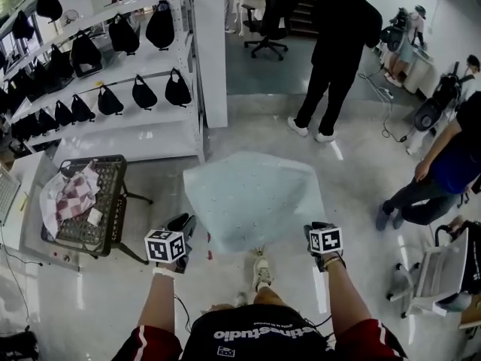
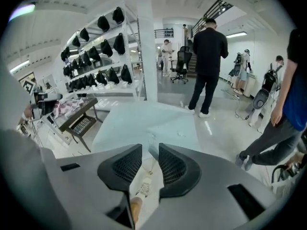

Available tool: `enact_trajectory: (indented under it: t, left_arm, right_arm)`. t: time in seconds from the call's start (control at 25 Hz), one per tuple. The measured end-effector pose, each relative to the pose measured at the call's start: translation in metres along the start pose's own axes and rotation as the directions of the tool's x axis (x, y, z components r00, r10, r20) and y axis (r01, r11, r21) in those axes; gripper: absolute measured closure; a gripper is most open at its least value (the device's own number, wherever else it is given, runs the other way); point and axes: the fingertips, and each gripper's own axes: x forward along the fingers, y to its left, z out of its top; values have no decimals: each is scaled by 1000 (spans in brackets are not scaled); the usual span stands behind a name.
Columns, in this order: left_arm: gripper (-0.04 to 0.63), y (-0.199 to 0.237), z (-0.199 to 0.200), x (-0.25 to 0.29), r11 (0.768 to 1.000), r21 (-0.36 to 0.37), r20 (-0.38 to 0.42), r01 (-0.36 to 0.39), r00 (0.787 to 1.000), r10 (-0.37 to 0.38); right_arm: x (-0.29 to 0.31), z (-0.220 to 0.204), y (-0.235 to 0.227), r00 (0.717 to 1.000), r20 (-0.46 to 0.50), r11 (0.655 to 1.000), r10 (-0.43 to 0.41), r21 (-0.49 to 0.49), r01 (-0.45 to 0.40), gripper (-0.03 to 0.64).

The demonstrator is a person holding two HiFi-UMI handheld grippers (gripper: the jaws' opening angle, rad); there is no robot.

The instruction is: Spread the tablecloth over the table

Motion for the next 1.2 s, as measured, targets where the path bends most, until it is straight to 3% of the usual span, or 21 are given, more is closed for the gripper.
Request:
enact_trajectory:
  t: [0.28,0.56,0.76,1.0,1.2]
  left_arm:
    - [489,-12,27,11,999,3,48,40,998,-40]
    - [489,-38,52,24,996,23,85,89,992,-90]
    - [489,-54,78,24,994,42,125,105,986,-110]
    - [489,-63,108,18,993,78,177,94,978,-106]
    - [489,-71,134,9,992,106,220,73,971,-95]
  right_arm:
    - [-12,-11,-4,1000,-3,999,5,49,-5,511]
    - [-36,1,-18,997,74,993,-20,121,11,511]
    - [-58,51,-14,979,203,989,-5,145,-25,511]
    - [-91,122,15,932,358,994,53,69,-83,511]
    - [-119,162,29,905,419,997,70,2,-78,511]
